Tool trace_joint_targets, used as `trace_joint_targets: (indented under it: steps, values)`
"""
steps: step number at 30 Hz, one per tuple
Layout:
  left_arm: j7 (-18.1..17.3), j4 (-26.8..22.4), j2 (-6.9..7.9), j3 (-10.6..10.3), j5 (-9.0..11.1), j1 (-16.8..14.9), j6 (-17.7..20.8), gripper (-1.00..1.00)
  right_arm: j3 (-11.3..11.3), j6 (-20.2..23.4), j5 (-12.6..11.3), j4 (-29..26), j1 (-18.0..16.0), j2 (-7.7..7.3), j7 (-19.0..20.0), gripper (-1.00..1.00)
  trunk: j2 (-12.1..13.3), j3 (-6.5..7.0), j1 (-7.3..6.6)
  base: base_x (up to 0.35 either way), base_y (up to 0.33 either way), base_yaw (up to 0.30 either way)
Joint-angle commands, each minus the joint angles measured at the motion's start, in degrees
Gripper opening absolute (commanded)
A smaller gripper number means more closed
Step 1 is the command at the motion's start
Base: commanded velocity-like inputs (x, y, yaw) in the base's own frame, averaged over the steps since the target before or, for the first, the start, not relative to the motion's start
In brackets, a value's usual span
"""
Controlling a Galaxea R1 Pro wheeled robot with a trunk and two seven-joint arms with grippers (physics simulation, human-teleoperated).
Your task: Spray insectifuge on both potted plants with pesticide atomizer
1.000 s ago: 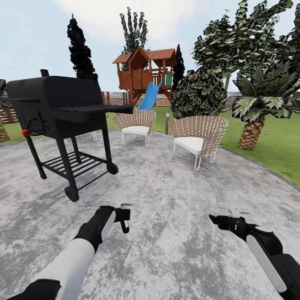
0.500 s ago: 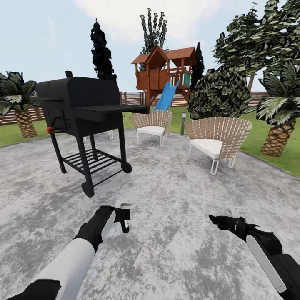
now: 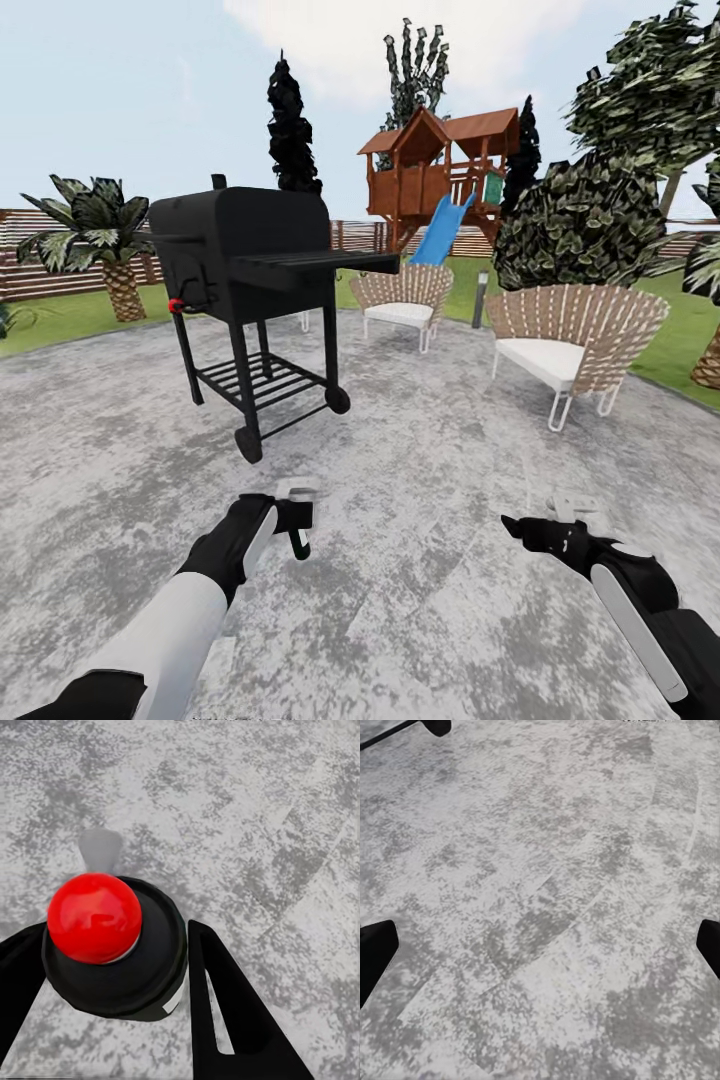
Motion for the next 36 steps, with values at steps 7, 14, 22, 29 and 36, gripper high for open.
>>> trace_joint_targets:
  steps: [7,14,22,29,36]
  values:
    - [0.01,-0.03,0.0,-0.07,0.21,-0.04,0.29,-1.0,0.13,0.14,-0.57,-0.04,-0.02,-0.06,-0.51,1.0,-0.03,-0.06,-0.01,0.07,-0.282,0.234]
    - [0.01,-0.03,0.0,-0.07,0.21,-0.04,0.29,-1.0,0.17,0.14,-0.54,0.91,-0.02,-0.06,-0.5,1.0,-0.03,-0.06,-0.01,0.077,-0.28,0.03]
    - [0.01,-0.05,0.0,-0.07,0.21,-0.04,0.29,-1.0,0.2,0.14,-0.56,0.98,-0.02,-0.06,-0.44,1.0,-0.03,-0.06,-0.01,0.078,-0.233,0.001]
    - [0.01,-0.05,0.0,-0.07,0.21,-0.04,0.29,-1.0,0.02,0.14,-0.57,1.06,-0.02,-0.23,-0.42,1.0,-0.03,-0.06,-0.01,0.078,-0.127,0.022]
    - [0.01,-0.03,0.0,-0.07,0.23,-0.04,0.29,-1.0,0.01,0.14,-0.57,1.07,-0.02,-0.24,-0.46,1.0,-0.03,-0.06,-0.01,0.082,-0.097,0.257]
